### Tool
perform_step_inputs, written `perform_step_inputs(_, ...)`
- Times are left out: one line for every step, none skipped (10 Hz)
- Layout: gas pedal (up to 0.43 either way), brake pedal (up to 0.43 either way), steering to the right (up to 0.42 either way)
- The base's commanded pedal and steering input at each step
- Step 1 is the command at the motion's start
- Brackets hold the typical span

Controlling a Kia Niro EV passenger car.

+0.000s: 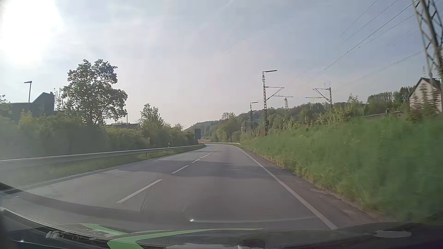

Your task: Follow the waypoints while adhering to traffic rules and regulations

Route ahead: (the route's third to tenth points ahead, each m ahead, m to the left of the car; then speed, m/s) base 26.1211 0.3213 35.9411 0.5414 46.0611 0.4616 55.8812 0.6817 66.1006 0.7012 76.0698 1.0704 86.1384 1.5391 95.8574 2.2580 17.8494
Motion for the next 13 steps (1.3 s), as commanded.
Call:
perform_step_inputs(0.079, 0.0, -0.001)
perform_step_inputs(0.079, 0.0, -0.001)
perform_step_inputs(0.079, 0.0, -0.001)
perform_step_inputs(0.087, 0.0, -0.001)
perform_step_inputs(0.087, 0.0, -0.001)
perform_step_inputs(0.087, 0.0, -0.001)
perform_step_inputs(0.087, 0.0, -0.001)
perform_step_inputs(0.087, 0.0, -0.001)
perform_step_inputs(0.087, 0.0, -0.001)
perform_step_inputs(0.087, 0.0, -0.001)
perform_step_inputs(0.087, 0.0, -0.001)
perform_step_inputs(0.087, 0.0, -0.001)
perform_step_inputs(0.087, 0.0, -0.001)
